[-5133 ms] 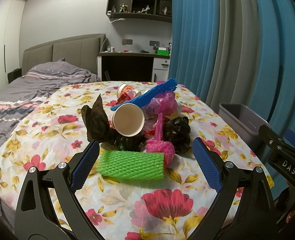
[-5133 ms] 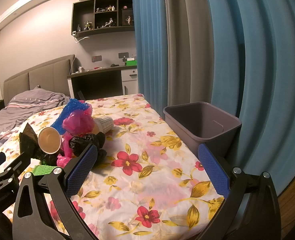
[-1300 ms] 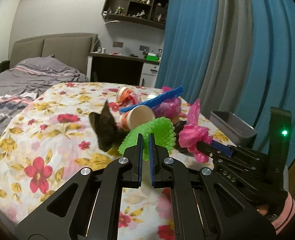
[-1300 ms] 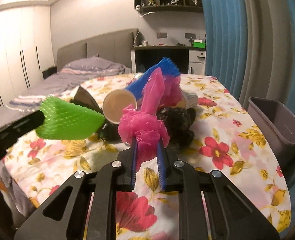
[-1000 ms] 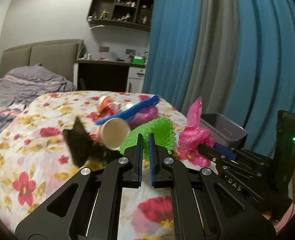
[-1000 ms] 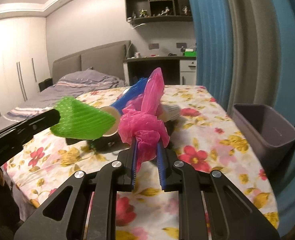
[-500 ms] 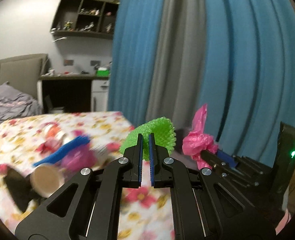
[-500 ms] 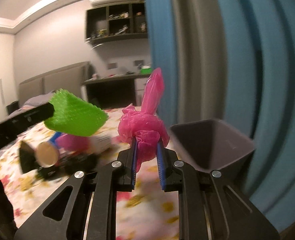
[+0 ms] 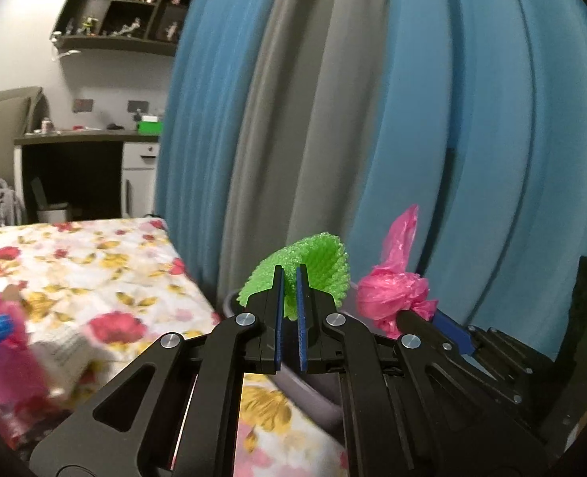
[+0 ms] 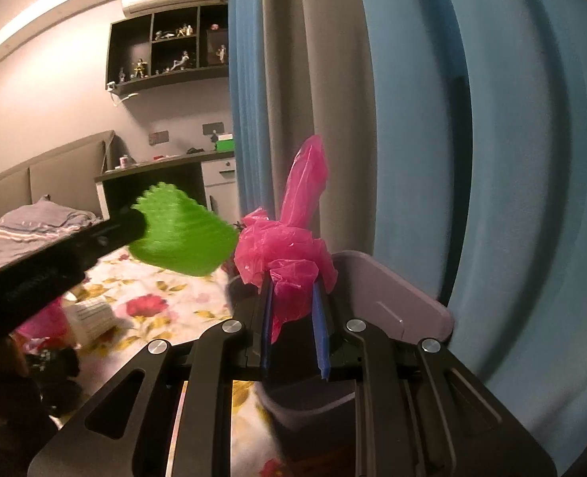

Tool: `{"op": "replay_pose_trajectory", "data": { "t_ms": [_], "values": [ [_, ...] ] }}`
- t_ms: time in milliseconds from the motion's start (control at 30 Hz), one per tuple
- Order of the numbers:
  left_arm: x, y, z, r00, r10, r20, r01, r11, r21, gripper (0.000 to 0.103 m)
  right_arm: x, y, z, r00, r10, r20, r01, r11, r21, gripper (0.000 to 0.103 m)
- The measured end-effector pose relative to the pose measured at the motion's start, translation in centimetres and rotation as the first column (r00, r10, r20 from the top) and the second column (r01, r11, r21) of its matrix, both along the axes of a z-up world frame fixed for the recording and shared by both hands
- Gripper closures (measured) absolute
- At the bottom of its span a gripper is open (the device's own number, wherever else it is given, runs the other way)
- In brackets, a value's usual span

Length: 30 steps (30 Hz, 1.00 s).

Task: Collect trash
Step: 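Carry the green net and pink bag over the grey bin and release both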

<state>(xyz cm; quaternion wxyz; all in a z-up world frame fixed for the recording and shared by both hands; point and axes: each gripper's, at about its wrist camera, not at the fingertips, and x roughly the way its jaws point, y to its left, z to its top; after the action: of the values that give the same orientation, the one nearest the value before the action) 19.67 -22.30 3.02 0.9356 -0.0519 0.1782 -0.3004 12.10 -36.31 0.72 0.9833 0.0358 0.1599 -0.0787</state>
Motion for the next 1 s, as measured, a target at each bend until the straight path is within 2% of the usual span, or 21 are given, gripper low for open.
{"op": "replay_pose_trajectory", "data": {
  "t_ms": [267, 500, 1000],
  "values": [
    [2.9, -3.5, -2.4, 0.995, -0.081, -0.058, 0.081, 0.997, -0.006, 0.098, 2.0, -2.2, -1.6, 0.998, -0.040, -0.043, 0.042, 0.998, 0.037, 0.084],
    [4.5, -5.5, -4.2, 0.988, -0.109, -0.113, 0.109, 0.994, -0.006, 0.098, 2.9, -3.2, -2.6, 0.995, -0.060, -0.074, 0.064, 0.997, 0.049, 0.084],
    [6.0, -6.8, -6.5, 0.969, -0.136, -0.207, 0.135, 0.991, -0.019, 0.097, 4.5, -3.6, -3.4, 0.992, -0.064, -0.110, 0.071, 0.996, 0.062, 0.083]
  ]
}}
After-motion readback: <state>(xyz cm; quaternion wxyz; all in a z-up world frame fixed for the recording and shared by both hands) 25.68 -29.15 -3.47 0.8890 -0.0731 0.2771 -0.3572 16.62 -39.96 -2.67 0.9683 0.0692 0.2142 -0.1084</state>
